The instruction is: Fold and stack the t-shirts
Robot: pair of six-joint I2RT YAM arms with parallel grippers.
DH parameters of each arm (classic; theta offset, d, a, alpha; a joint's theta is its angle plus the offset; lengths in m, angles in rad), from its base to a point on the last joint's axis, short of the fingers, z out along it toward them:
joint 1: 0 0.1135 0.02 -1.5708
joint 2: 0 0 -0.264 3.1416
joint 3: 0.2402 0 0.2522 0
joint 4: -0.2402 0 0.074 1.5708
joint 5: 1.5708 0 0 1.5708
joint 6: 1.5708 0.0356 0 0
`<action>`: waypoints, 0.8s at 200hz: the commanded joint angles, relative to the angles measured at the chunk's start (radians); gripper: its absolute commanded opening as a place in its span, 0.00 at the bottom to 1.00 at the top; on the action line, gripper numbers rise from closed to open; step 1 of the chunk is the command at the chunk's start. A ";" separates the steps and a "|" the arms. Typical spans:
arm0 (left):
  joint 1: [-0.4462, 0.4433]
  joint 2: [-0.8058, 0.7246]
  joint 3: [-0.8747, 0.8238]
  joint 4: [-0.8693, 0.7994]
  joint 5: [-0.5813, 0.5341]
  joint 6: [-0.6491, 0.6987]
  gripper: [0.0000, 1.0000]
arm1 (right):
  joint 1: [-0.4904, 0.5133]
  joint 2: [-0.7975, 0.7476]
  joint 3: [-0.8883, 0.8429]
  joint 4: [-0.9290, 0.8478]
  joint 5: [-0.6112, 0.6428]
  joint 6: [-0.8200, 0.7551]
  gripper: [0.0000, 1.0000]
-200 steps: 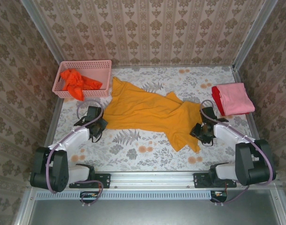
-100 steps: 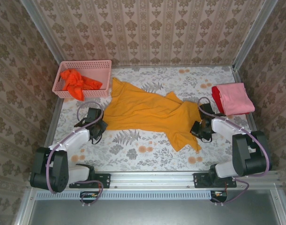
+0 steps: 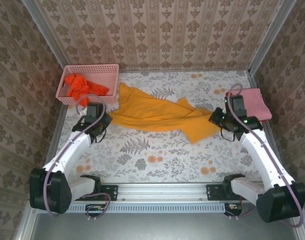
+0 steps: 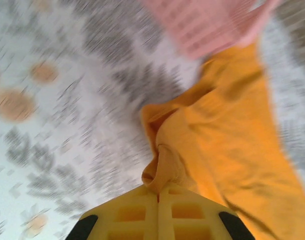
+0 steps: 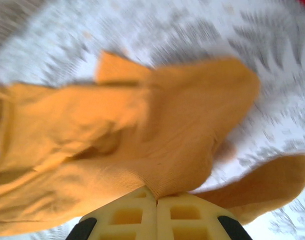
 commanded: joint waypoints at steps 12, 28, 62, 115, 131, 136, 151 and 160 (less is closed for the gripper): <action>0.019 -0.032 0.220 0.043 -0.051 0.130 0.00 | -0.014 -0.006 0.272 -0.085 0.062 -0.090 0.00; 0.031 -0.039 0.323 0.046 -0.056 0.160 0.00 | -0.020 0.004 0.412 -0.110 0.079 -0.130 0.00; 0.058 -0.071 0.495 0.051 -0.053 0.248 0.00 | -0.028 0.002 0.658 -0.148 0.116 -0.211 0.00; 0.076 -0.089 0.719 0.028 -0.024 0.340 0.00 | -0.028 0.066 0.991 -0.252 0.166 -0.301 0.00; 0.076 -0.084 0.764 0.032 -0.023 0.355 0.00 | -0.028 0.090 1.057 -0.255 0.186 -0.326 0.00; 0.075 -0.080 0.777 0.031 -0.023 0.359 0.00 | -0.027 0.100 1.081 -0.259 0.194 -0.336 0.00; 0.075 -0.062 0.813 0.031 -0.025 0.376 0.00 | -0.028 0.145 1.157 -0.278 0.219 -0.363 0.00; 0.075 -0.049 0.831 0.032 -0.023 0.383 0.00 | -0.028 0.170 1.202 -0.287 0.225 -0.374 0.00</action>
